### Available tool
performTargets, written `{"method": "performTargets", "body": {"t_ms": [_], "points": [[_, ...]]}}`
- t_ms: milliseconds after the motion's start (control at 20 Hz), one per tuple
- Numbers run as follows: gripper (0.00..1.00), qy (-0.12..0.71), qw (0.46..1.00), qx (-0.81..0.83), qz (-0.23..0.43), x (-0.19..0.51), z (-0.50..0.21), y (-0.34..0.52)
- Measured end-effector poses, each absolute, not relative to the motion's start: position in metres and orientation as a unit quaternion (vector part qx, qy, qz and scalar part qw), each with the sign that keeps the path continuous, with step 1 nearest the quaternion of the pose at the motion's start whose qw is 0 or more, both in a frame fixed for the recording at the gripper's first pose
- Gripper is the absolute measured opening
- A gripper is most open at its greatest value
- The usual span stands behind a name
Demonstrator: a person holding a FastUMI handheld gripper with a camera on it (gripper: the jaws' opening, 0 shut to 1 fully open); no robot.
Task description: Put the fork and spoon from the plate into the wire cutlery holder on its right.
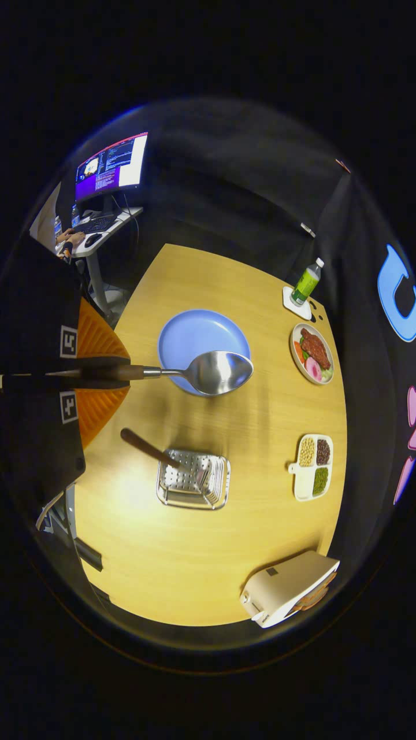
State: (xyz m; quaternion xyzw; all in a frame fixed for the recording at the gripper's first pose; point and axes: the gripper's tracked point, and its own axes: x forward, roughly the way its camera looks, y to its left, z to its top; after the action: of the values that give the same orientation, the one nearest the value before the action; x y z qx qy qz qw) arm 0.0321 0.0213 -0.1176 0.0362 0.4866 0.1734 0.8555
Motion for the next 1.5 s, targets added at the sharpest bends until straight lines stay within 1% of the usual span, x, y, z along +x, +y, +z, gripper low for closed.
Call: {"method": "performTargets", "body": {"t_ms": [300,500,900,1150,1300,1350,1400,1500], "points": [[0.06,0.515,0.845,0.002,0.144,0.039,-0.12,-0.033],[0.06,0.55,0.824,-0.03,0.13,0.045,-0.134,-0.059],[0.06,0.626,0.766,-0.089,0.117,0.066,-0.167,-0.079],[0.07,0.653,0.743,-0.096,0.113,0.08,-0.176,-0.077],[0.14,0.651,0.746,-0.085,0.113,0.098,-0.171,-0.072],[0.2,0.643,0.753,-0.077,0.113,0.106,-0.166,-0.07],[0.28,0.636,0.76,-0.067,0.113,0.111,-0.16,-0.069],[0.5,0.619,0.775,-0.048,0.117,0.119,-0.148,-0.067]]}}
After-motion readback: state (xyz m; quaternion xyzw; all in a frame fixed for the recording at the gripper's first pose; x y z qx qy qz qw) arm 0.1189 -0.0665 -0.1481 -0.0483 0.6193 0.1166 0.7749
